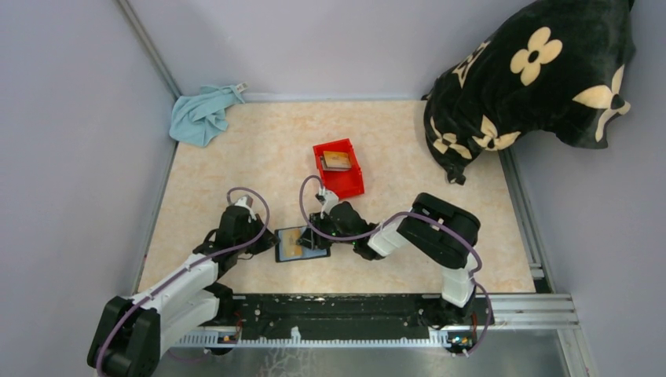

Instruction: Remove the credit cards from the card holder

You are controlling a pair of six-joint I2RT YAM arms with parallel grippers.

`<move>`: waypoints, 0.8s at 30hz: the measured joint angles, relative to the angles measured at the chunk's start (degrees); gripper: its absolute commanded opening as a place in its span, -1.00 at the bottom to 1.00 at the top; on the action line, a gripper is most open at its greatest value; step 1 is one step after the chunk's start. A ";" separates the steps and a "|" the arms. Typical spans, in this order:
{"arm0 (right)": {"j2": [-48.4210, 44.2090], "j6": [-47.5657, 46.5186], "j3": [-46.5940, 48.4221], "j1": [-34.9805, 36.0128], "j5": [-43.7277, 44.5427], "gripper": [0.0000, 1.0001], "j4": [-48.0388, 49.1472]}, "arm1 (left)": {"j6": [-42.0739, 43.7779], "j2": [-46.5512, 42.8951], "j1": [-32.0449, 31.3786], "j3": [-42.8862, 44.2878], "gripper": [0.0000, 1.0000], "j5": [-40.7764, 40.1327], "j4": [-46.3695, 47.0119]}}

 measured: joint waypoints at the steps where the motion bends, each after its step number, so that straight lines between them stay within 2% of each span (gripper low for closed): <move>1: 0.28 0.04 0.00 0.00 -0.22 -0.36 0.63 | 0.00 0.00 0.00 0.00 -1.00 0.00 0.02; 16: 1.99 2.69 -0.11 0.00 -5.07 -0.43 4.28 | 0.02 0.13 0.00 0.00 -1.00 0.04 0.22; 24: 2.03 5.49 -1.38 -0.02 -7.74 -0.45 10.38 | 0.02 -0.22 0.00 -0.33 -1.00 0.02 0.39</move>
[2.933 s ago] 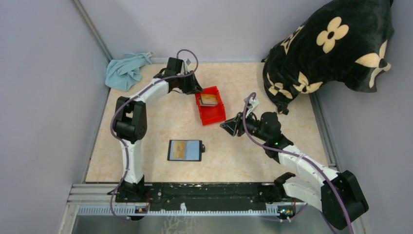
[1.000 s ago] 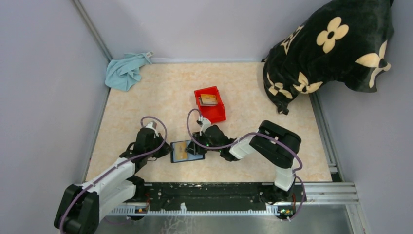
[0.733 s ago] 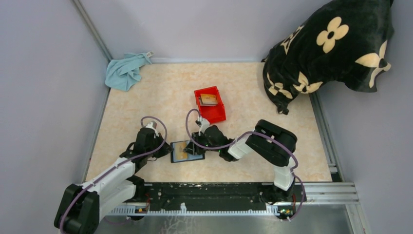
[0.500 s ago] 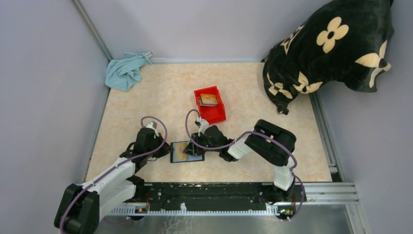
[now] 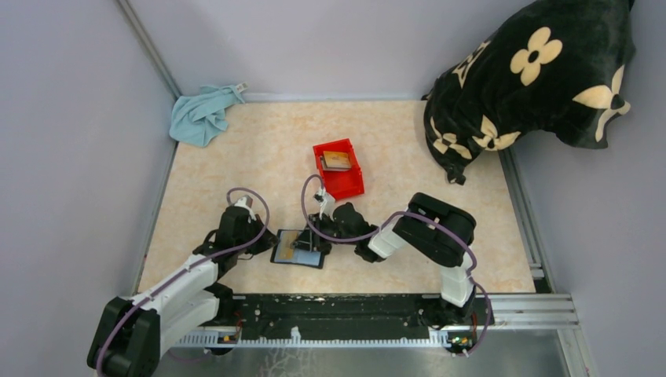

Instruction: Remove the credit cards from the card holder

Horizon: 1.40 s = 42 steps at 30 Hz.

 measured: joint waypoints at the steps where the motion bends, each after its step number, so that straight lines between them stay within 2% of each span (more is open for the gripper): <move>1: 0.00 0.22 0.00 0.00 -0.28 -0.45 0.74 | 0.00 -0.13 0.00 -0.04 -1.00 0.00 0.02; 8: 1.36 1.68 0.15 0.00 -1.73 -0.45 3.23 | 0.00 -0.96 0.00 -0.55 -1.00 0.00 0.17; 22: 3.45 2.56 1.01 -0.09 -2.45 -0.45 -0.13 | -0.02 -1.11 0.11 -0.92 -1.00 0.26 0.76; 32: 4.83 6.05 1.01 -4.24 -5.27 -0.46 3.72 | -1.33 -5.77 0.07 -3.61 -1.00 0.61 0.92; 42: 4.83 5.84 2.82 -5.38 -5.09 -0.48 2.49 | -2.99 -7.85 -1.11 -5.05 -1.00 1.46 1.29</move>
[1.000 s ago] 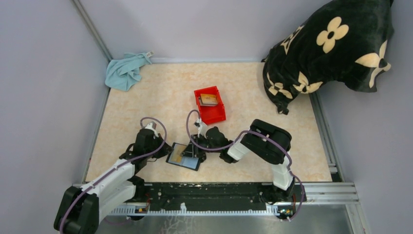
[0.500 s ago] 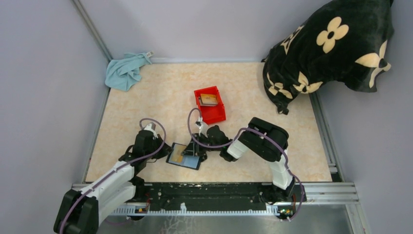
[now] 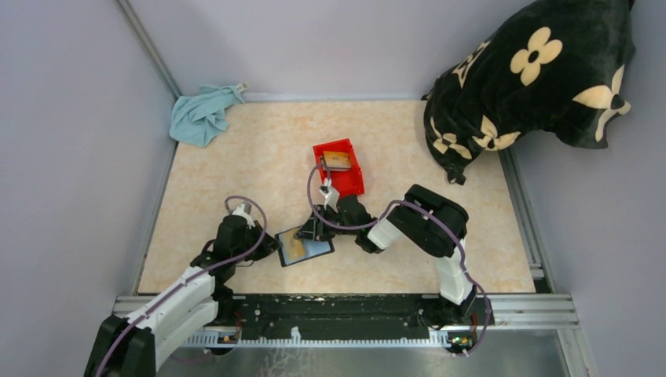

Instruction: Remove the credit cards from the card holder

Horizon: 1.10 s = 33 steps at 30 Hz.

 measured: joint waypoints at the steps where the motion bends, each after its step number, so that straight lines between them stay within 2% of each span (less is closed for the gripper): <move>1: -0.02 0.00 0.00 0.00 0.00 -0.47 -0.13 | -0.09 0.04 -0.17 -0.02 -1.00 0.00 0.09; 13: -0.02 -0.37 -0.02 1.57 1.97 -0.49 -2.23 | -0.63 2.08 -0.96 -0.13 -1.00 -0.13 2.36; 17: 0.00 -0.17 -0.02 2.14 2.23 -0.73 -2.16 | -0.66 2.23 -1.07 -0.13 -1.00 -0.20 2.58; 19: 0.00 0.13 -0.02 2.43 2.16 -0.78 -2.19 | -0.66 2.34 -1.11 -0.13 -1.00 -0.24 2.73; 28: -0.02 0.22 -0.09 3.04 0.87 -0.77 -2.34 | -0.70 2.89 -1.33 -0.15 -1.00 -0.55 3.45; 33: -0.92 0.24 -2.54 0.66 -0.81 -0.76 -1.31 | -1.38 3.06 -1.68 -0.33 -1.00 -0.46 4.22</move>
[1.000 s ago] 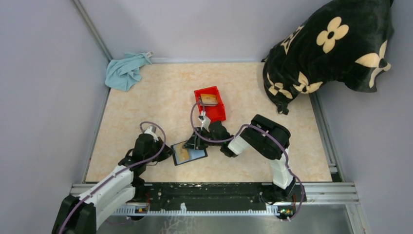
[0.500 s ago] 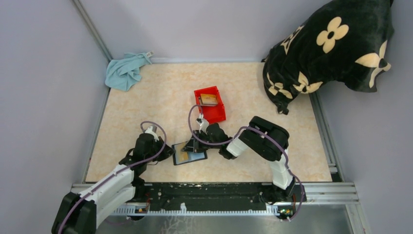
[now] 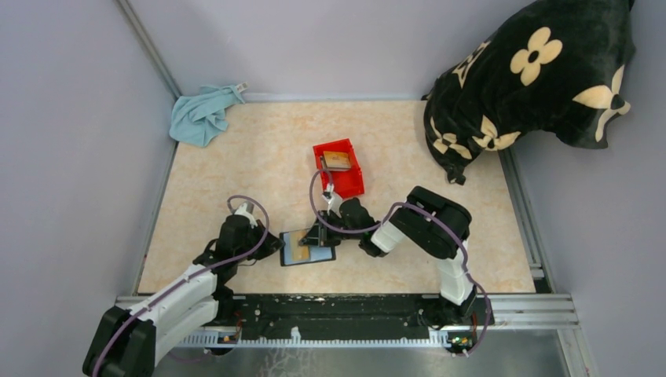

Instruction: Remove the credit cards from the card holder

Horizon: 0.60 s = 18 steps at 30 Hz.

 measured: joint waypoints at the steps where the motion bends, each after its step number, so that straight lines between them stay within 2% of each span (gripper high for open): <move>1: -0.39 -0.02 -0.48 -0.50 -0.24 -0.76 -0.07 | -0.11 0.04 -0.07 0.00 -1.00 0.00 0.07; 18: -4.04 -1.31 -4.92 -5.84 -1.92 -0.75 -0.90 | -0.28 1.07 -0.17 0.02 -1.00 -0.04 0.92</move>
